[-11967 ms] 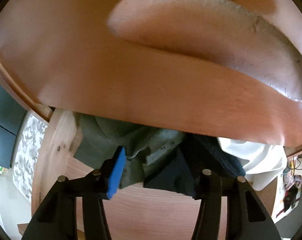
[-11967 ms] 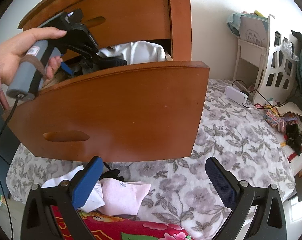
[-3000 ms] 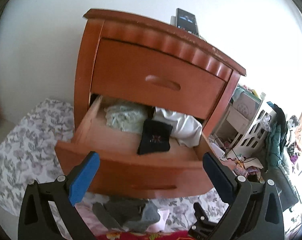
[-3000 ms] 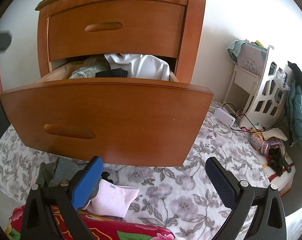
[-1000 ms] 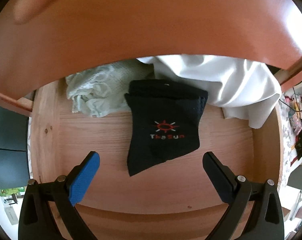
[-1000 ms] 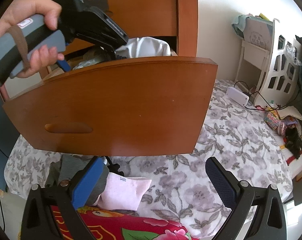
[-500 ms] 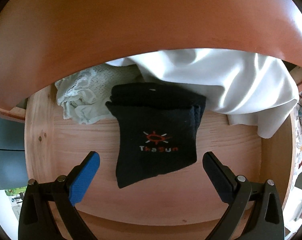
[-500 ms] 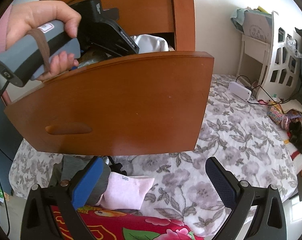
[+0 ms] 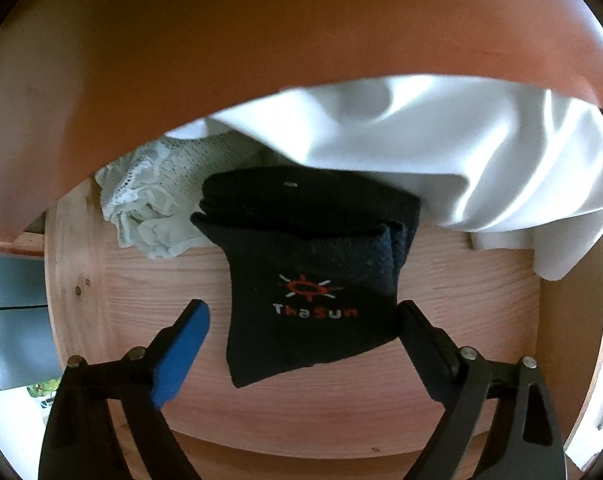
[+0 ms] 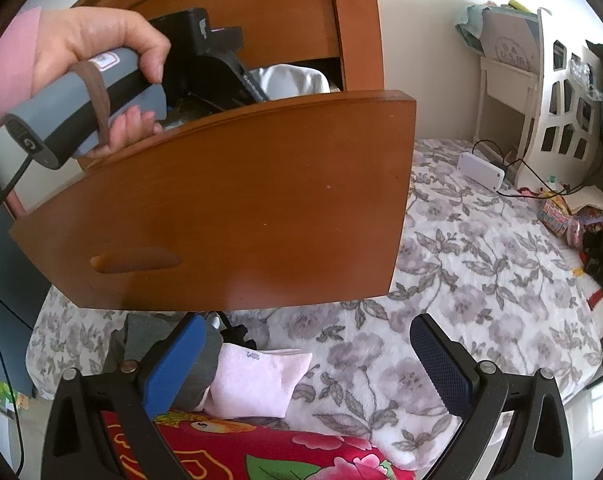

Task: Take underwear out of drawer
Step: 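Close the left gripper on the black ThaSun sock in the drawer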

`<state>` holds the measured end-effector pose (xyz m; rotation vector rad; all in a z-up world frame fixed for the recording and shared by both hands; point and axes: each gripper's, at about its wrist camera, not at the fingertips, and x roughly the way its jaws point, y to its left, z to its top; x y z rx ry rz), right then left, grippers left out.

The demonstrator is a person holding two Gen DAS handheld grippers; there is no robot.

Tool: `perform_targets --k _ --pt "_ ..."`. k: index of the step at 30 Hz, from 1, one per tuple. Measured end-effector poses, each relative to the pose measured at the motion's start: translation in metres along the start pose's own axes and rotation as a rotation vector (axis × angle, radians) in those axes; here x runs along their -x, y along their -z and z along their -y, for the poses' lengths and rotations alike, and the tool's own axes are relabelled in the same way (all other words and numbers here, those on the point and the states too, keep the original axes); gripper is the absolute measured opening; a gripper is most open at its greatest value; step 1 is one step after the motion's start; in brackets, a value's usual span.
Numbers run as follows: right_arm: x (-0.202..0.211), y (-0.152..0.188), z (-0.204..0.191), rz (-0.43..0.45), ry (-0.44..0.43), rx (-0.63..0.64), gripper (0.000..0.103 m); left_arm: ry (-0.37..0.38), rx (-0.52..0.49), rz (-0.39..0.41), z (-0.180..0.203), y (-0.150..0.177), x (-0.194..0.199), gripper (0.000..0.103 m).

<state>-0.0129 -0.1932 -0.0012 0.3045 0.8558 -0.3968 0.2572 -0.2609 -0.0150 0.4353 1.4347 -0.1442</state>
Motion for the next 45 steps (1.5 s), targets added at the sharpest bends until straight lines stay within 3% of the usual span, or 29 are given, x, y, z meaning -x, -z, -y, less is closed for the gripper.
perform_targets --k 11,27,31,35,45 --pt "0.000 0.000 0.000 -0.002 0.000 -0.003 0.103 0.067 -0.007 -0.027 0.001 -0.009 -0.005 0.073" --pt "0.000 0.000 0.000 -0.002 0.000 -0.004 0.103 0.144 -0.019 0.002 -0.034 0.018 0.003 0.052" --pt "0.000 0.000 0.001 -0.002 -0.001 -0.005 0.103 0.132 -0.012 0.014 -0.040 0.022 0.009 0.036" --pt "-0.001 0.000 0.000 -0.003 -0.001 -0.005 0.103 0.164 0.016 0.021 -0.053 0.025 0.011 0.028" --pt "0.000 0.001 0.001 -0.003 0.008 -0.004 0.103 0.190 0.053 0.066 -0.078 0.040 0.025 0.020"
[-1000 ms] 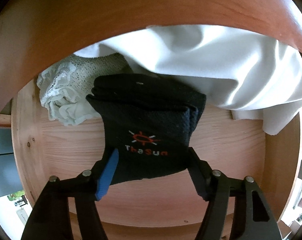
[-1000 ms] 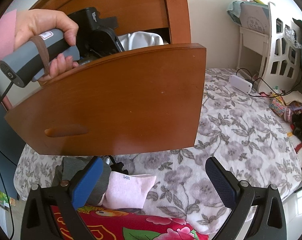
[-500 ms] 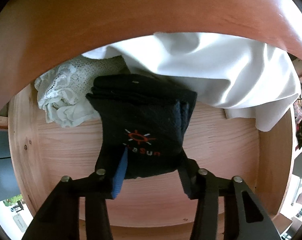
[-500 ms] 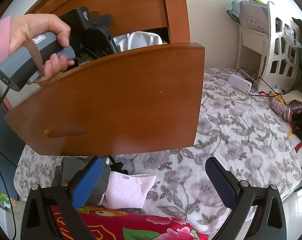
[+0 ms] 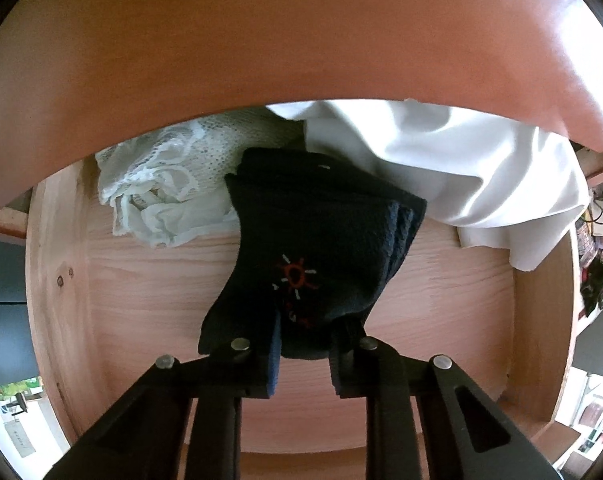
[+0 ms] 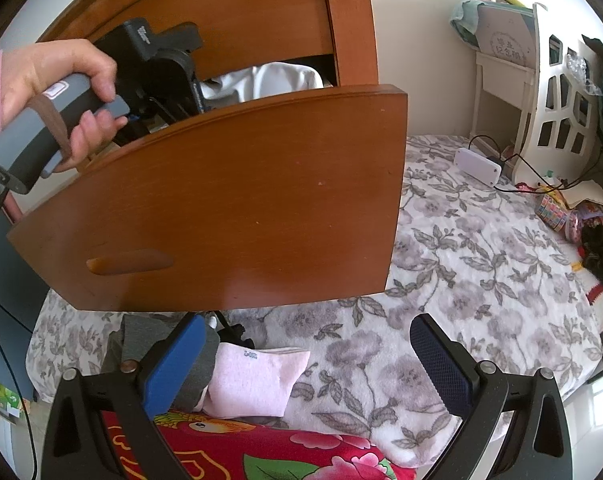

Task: Take underwear out of drawer
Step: 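Close the left gripper on the black ThaSun sock in the drawer, then lift the black ThaSun sock up out of the drawer with the left gripper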

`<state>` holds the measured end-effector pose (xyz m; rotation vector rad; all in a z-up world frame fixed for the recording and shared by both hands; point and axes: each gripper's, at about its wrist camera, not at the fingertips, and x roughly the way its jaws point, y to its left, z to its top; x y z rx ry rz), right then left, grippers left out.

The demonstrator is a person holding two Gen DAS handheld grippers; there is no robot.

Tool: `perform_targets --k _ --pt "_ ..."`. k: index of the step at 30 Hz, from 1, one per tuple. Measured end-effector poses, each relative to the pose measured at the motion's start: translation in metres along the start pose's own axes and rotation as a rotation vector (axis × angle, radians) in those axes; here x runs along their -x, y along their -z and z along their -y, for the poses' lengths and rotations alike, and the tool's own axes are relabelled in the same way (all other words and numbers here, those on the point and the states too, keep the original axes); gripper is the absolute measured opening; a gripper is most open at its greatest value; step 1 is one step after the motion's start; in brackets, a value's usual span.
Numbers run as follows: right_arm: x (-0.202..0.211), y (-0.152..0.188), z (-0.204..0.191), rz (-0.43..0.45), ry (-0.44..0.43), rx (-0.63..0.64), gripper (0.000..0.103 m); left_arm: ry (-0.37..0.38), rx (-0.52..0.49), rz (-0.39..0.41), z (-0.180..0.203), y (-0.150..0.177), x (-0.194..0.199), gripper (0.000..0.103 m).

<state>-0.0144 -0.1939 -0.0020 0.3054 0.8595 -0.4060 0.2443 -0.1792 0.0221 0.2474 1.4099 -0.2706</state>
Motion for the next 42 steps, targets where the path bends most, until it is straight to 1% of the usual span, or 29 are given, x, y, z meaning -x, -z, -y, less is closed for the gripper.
perform_targets --k 5,6,11,15,21,23,24,25,29,32,35,42 --pt "0.000 0.000 -0.002 0.000 0.013 0.005 0.103 0.032 0.026 0.050 -0.021 0.013 0.016 0.017" --pt "0.000 0.000 -0.002 0.001 0.015 0.007 0.103 0.042 0.031 0.059 -0.031 0.018 0.016 0.017" --pt "0.000 0.000 -0.004 0.002 0.027 0.012 0.103 0.090 0.065 0.118 -0.056 0.039 0.039 0.016" --pt "0.000 0.000 -0.006 0.004 0.041 0.021 0.103 0.108 0.073 0.173 -0.069 0.058 0.060 0.016" --pt "0.000 0.000 -0.010 0.004 0.064 0.039 0.103 0.162 0.099 0.305 -0.091 0.098 0.099 0.016" --pt "0.001 0.000 -0.011 0.006 0.072 0.045 0.103 0.174 0.108 0.344 -0.098 0.106 0.106 0.016" --pt "0.001 0.000 -0.011 0.008 0.076 0.048 0.103 0.197 0.126 0.369 -0.105 0.116 0.111 0.016" --pt "0.001 0.001 -0.012 0.008 0.080 0.051 0.103 0.207 0.142 0.384 -0.099 0.110 0.107 0.016" --pt "0.002 0.001 -0.016 0.016 0.096 0.070 0.103 0.202 0.140 0.470 -0.104 0.133 0.120 0.016" --pt "0.003 0.001 -0.019 0.020 0.108 0.084 0.103 0.223 0.150 0.516 -0.111 0.149 0.130 0.016" --pt "0.003 0.001 -0.020 0.023 0.117 0.091 0.103 0.206 0.144 0.570 -0.114 0.169 0.137 0.016" --pt "0.006 0.001 -0.024 0.037 0.134 0.113 0.103 0.191 0.151 0.644 -0.120 0.201 0.156 0.016"
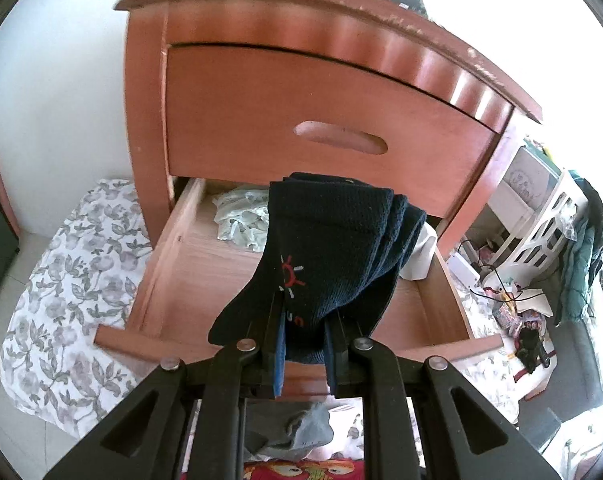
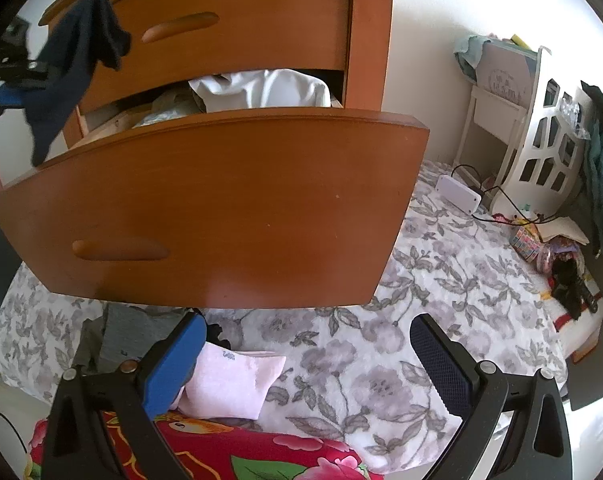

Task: Take underwear out of drawer
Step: 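Lift the black ThaSun sock up out of the drawer with the left gripper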

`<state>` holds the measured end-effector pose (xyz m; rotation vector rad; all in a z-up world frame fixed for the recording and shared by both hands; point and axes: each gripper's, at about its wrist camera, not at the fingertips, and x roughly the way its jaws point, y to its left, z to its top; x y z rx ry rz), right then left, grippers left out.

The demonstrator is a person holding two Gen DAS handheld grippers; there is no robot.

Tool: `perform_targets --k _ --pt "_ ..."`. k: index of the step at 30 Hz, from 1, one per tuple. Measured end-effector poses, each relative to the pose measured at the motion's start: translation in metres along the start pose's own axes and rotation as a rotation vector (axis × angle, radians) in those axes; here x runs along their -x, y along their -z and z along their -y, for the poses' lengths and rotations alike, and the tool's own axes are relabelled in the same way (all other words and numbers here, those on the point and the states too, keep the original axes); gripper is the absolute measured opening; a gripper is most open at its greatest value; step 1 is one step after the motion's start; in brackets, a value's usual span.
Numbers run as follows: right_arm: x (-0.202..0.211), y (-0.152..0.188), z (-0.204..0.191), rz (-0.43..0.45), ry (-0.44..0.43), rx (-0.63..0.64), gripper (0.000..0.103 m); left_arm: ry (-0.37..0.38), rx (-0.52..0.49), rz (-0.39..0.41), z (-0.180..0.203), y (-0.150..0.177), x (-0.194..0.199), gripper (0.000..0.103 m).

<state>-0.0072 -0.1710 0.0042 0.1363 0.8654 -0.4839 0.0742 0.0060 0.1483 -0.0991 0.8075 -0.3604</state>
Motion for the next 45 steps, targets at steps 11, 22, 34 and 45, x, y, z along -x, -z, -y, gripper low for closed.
perform_targets --k 11,22,34,45 --pt "0.004 0.000 -0.011 0.023 0.024 0.059 0.103 -0.005 0.018 0.013 0.005 0.048 -0.004 0.016" --pt "0.004 0.000 -0.016 0.028 0.037 0.085 0.103 -0.029 0.075 -0.010 -0.020 0.073 0.000 0.016" --pt "0.004 0.000 -0.019 0.029 0.050 0.107 0.103 -0.051 0.126 -0.004 -0.042 0.080 0.004 0.017" --pt "0.004 0.001 -0.020 0.027 0.054 0.116 0.103 -0.042 0.123 -0.024 -0.041 0.083 -0.002 0.017"
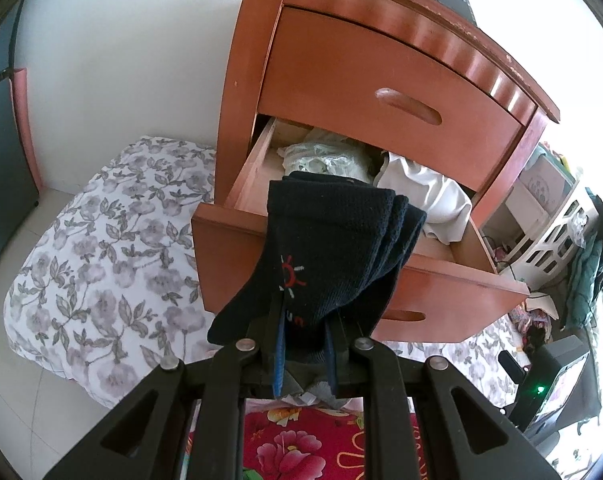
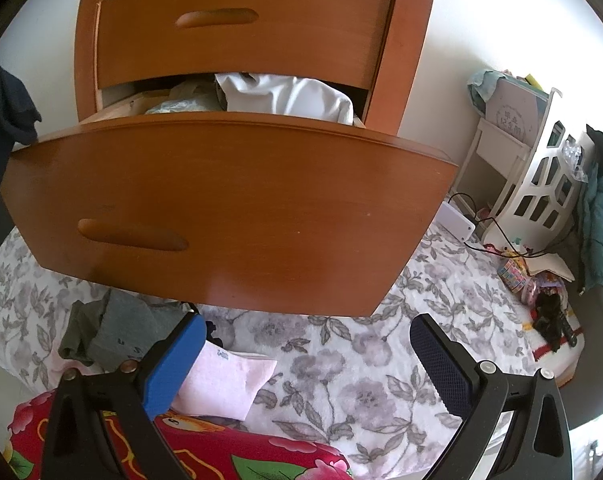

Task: Take underwear out of drawer
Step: 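Lift the black ThaSun sock up out of the drawer with the left gripper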

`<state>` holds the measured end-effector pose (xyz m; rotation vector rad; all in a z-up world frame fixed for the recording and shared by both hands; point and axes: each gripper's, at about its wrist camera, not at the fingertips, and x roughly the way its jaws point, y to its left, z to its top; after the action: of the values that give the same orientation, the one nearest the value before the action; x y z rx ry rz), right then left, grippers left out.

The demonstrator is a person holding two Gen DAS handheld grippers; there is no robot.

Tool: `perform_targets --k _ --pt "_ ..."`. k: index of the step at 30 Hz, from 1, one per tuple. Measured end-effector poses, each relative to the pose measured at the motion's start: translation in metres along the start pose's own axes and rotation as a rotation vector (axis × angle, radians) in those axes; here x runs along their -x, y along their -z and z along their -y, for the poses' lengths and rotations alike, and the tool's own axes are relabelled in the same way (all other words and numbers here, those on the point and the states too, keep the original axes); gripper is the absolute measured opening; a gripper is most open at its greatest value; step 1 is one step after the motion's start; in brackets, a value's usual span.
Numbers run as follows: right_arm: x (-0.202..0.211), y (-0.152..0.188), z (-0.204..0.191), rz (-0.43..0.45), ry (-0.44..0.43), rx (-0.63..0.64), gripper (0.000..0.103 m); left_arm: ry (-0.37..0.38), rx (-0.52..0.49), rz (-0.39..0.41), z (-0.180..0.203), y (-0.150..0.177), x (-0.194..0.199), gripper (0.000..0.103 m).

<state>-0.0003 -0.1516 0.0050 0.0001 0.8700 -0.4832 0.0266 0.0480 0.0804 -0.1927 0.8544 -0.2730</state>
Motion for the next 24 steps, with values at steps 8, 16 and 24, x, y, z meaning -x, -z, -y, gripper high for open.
perform_targets --k 8,16,24 --pt "0.000 0.000 0.000 -0.002 -0.001 0.000 0.103 0.008 -0.019 -0.015 0.005 0.002 -0.001 0.017" --pt "0.000 0.000 0.000 -0.001 -0.001 -0.001 0.103 0.044 -0.069 -0.048 0.017 0.007 -0.004 0.017" --pt "-0.001 0.000 0.000 -0.002 -0.001 0.000 0.103 0.074 -0.118 -0.111 0.030 0.016 -0.017 0.018"
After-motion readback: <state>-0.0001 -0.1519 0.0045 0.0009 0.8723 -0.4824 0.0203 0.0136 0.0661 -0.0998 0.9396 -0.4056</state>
